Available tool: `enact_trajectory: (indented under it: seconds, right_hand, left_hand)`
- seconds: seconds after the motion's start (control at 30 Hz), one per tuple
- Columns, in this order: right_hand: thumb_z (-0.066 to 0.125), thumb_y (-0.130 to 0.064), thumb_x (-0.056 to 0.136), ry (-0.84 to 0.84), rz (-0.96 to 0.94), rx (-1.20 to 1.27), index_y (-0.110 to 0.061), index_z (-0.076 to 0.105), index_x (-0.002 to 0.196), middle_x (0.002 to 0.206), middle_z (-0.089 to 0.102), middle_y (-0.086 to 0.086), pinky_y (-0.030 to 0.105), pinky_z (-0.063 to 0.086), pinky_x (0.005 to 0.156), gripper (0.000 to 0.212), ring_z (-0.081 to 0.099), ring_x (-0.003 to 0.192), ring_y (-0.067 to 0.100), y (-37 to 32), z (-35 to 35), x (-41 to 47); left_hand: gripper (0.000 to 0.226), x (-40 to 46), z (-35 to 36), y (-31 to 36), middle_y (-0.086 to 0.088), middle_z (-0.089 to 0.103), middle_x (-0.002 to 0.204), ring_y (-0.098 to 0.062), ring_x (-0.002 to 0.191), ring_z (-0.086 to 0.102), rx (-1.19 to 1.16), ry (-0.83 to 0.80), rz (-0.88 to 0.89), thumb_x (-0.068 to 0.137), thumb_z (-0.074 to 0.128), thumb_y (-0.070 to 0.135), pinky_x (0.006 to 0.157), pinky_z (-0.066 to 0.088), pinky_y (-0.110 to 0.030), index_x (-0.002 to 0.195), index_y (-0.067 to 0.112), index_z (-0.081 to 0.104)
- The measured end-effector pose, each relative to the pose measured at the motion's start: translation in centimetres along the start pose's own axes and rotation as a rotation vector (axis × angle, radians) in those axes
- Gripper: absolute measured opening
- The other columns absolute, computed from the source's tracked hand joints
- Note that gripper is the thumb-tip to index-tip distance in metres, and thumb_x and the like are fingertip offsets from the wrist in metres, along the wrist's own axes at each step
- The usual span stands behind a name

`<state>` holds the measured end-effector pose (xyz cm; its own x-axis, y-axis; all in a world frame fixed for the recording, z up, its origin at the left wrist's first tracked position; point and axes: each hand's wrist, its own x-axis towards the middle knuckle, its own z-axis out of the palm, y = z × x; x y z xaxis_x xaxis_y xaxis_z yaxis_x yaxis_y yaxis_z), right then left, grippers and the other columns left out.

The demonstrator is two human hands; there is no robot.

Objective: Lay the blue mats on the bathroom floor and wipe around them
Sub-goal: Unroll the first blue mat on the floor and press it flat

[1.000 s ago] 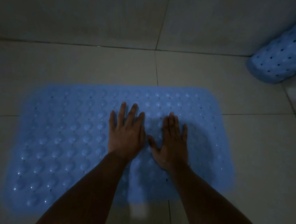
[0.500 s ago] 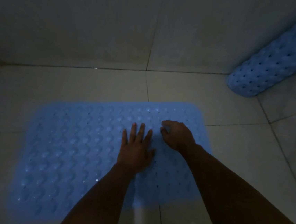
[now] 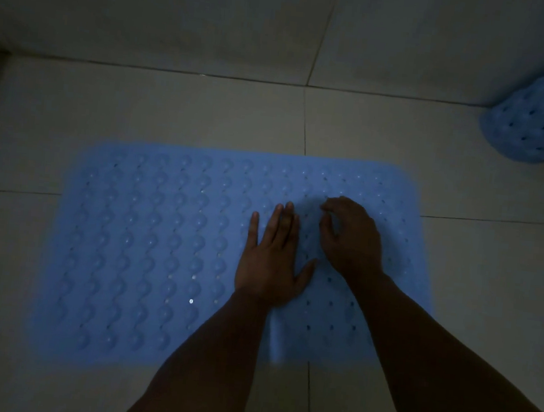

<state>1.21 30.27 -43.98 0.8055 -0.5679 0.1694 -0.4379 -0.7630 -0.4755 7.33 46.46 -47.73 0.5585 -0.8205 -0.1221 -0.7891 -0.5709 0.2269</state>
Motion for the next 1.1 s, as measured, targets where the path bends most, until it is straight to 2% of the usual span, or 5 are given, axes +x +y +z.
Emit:
enact_trajectory:
  seconds: [0.27, 0.4, 0.53, 0.73, 1.1]
  right_hand:
    - [0.042, -0.045, 0.089, -0.299, 0.107, -0.104, -0.014, 0.065, 0.128, 0.133, 0.063, 0.009, 0.045, 0.045, 0.106, 0.055, 0.055, 0.128, 0.030, -2.7, -2.1, 0.2]
    - [0.032, -0.052, 0.093, -0.413, 0.160, -0.181, -0.012, 0.049, 0.146, 0.151, 0.049, 0.013, 0.047, 0.037, 0.115, 0.068, 0.037, 0.146, 0.030, -6.0, -3.5, 1.6]
    - [0.025, -0.049, 0.099, -0.466, 0.045, -0.244, -0.011, 0.036, 0.154, 0.161, 0.033, 0.016, 0.047, 0.026, 0.122, 0.068, 0.020, 0.153, 0.033, -10.1, -0.7, 0.8]
    - [0.014, -0.060, 0.098, -0.447, -0.060, -0.293, -0.006, 0.016, 0.160, 0.169, 0.004, 0.017, 0.058, 0.010, 0.124, 0.082, -0.001, 0.157, 0.032, -12.5, 7.4, -3.6]
    - [0.021, -0.066, 0.100, -0.327, -0.072, -0.340, -0.008, 0.004, 0.161, 0.170, -0.005, 0.010, 0.052, 0.003, 0.126, 0.086, -0.013, 0.156, 0.023, -11.5, 9.8, -4.9]
  left_hand:
    - [0.096, 1.0, -2.5, -0.8, -0.006, -0.003, 0.172, -0.022, 0.159, -0.007, -0.140, -0.202, -0.016, 0.091, 0.022, 0.073, 0.126, -0.007, -0.056, 0.163, 0.010, 0.014]
    - [0.048, 1.3, -8.6, -4.4, -0.011, 0.057, 0.144, -0.032, 0.136, 0.051, -0.140, -0.126, -0.108, 0.099, 0.045, 0.045, 0.110, 0.037, -0.042, 0.138, 0.018, 0.052]
    - [0.065, -2.2, -9.1, -9.2, -0.008, 0.043, 0.159, -0.033, 0.153, 0.027, -0.041, -0.008, -0.250, 0.095, 0.032, 0.044, 0.122, 0.024, -0.051, 0.153, 0.014, 0.042]
    - [0.064, -5.0, -6.4, -11.9, -0.015, 0.044, 0.158, -0.040, 0.152, 0.028, 0.017, 0.145, -0.211, 0.096, 0.031, 0.043, 0.117, 0.031, -0.063, 0.148, 0.010, 0.051]
    - [0.059, -3.8, -4.0, -14.9, -0.011, 0.031, 0.166, -0.037, 0.157, 0.013, 0.038, 0.217, -0.204, 0.102, 0.038, 0.040, 0.121, 0.022, -0.060, 0.153, 0.012, 0.043]
